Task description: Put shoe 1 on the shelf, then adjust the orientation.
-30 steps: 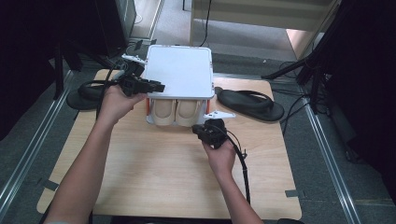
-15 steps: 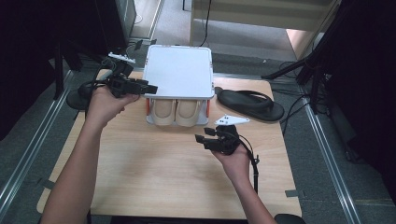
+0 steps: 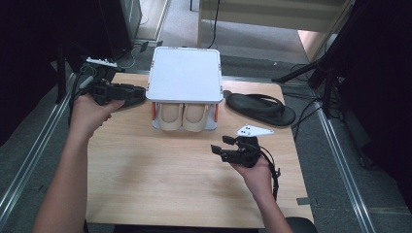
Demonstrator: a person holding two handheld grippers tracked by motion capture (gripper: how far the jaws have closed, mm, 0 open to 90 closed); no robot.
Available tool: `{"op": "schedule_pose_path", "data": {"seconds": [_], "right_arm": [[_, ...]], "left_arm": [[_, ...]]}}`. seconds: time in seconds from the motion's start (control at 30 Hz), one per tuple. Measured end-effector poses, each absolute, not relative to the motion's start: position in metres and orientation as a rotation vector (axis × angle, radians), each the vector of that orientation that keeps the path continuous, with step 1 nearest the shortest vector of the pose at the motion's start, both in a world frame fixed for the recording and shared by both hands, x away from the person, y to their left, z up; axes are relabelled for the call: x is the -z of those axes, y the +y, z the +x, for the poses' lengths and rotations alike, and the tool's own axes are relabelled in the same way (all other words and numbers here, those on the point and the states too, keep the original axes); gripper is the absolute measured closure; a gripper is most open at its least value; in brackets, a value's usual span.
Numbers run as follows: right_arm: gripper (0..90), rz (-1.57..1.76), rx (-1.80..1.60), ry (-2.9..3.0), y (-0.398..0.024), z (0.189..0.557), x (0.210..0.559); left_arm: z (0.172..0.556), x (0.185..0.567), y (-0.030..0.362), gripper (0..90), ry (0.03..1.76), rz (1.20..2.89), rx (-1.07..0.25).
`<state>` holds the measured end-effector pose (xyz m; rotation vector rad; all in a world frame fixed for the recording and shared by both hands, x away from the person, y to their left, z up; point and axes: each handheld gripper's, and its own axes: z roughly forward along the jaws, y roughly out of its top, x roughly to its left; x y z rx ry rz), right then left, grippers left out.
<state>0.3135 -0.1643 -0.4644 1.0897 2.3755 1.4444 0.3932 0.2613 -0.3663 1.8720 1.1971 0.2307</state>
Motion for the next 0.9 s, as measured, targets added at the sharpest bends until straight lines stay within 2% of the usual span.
{"op": "schedule_pose_path", "data": {"seconds": [0.63, 0.77, 0.83, 0.9], "right_arm": [[42.6, 1.078, -1.412, 2.377, -0.169, 0.325, 0.473], [42.7, 1.079, -1.41, 2.376, -0.17, 0.324, 0.473], [42.7, 1.074, -1.409, 2.376, -0.17, 0.324, 0.473], [42.7, 1.077, -1.408, 2.373, -0.17, 0.324, 0.473]], "left_arm": [[0.402, 0.402, 0.297, 43.3, 1.326, 1.838, -0.29], [0.407, 0.411, 0.3, 57.5, 1.347, 1.839, -0.279], [0.411, 0.418, 0.303, 59.3, 1.344, 1.819, -0.274], [0.416, 0.426, 0.306, 68.0, 1.359, 1.8, -0.278]]}}
